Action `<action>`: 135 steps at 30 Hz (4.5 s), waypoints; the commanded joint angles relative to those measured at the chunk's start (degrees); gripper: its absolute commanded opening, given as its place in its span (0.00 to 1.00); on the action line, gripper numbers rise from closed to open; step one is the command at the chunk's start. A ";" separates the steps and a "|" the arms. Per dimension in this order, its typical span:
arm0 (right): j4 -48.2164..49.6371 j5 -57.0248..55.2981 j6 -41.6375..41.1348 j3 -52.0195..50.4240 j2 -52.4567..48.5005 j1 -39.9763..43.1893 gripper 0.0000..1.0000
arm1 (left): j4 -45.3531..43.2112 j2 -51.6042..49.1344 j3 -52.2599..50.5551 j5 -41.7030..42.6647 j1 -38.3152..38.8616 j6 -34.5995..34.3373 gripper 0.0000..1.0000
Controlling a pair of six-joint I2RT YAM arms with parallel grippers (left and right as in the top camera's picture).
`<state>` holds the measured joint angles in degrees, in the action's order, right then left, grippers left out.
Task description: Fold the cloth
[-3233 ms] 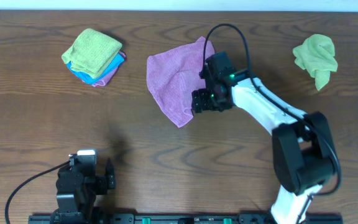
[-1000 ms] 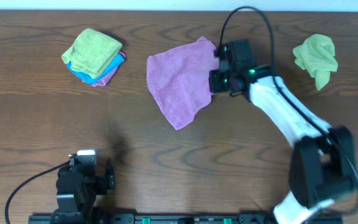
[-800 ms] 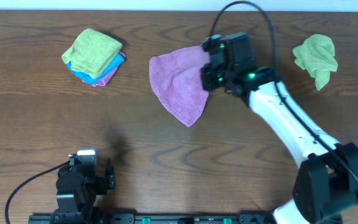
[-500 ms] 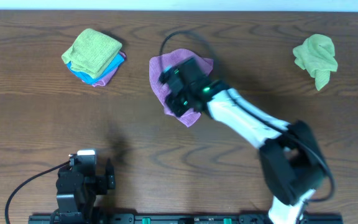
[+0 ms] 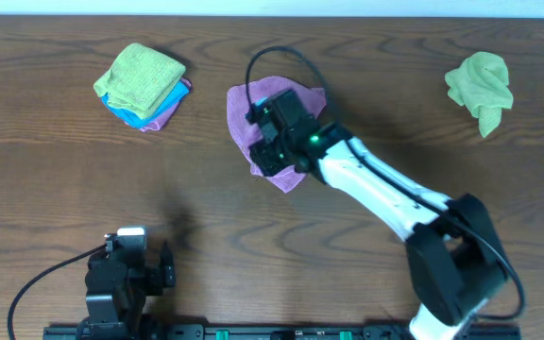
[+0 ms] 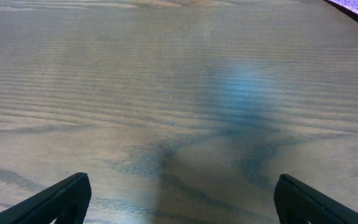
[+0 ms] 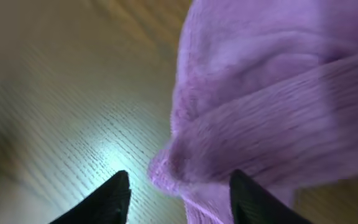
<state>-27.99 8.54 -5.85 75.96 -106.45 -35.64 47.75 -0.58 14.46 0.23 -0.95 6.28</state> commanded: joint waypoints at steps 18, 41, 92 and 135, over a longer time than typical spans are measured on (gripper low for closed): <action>1.07 13.57 -12.68 -6.56 -0.72 5.73 0.60 | 2.14 0.33 -0.59 -0.44 0.24 1.42 0.95; 14.64 16.55 -17.25 -9.33 -7.08 5.66 0.27 | 2.14 0.33 -0.59 -0.44 0.24 1.42 0.95; -15.34 -20.98 -12.55 -9.33 8.81 32.09 0.57 | 2.16 0.33 -0.59 -0.44 0.24 1.42 0.95; -19.10 8.87 2.45 -9.33 6.62 33.16 0.61 | 3.15 0.33 -0.59 -0.74 0.24 1.42 0.95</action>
<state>-46.48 15.59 -6.87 66.57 -102.21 -1.50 48.01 -0.58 14.46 0.21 -0.95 6.28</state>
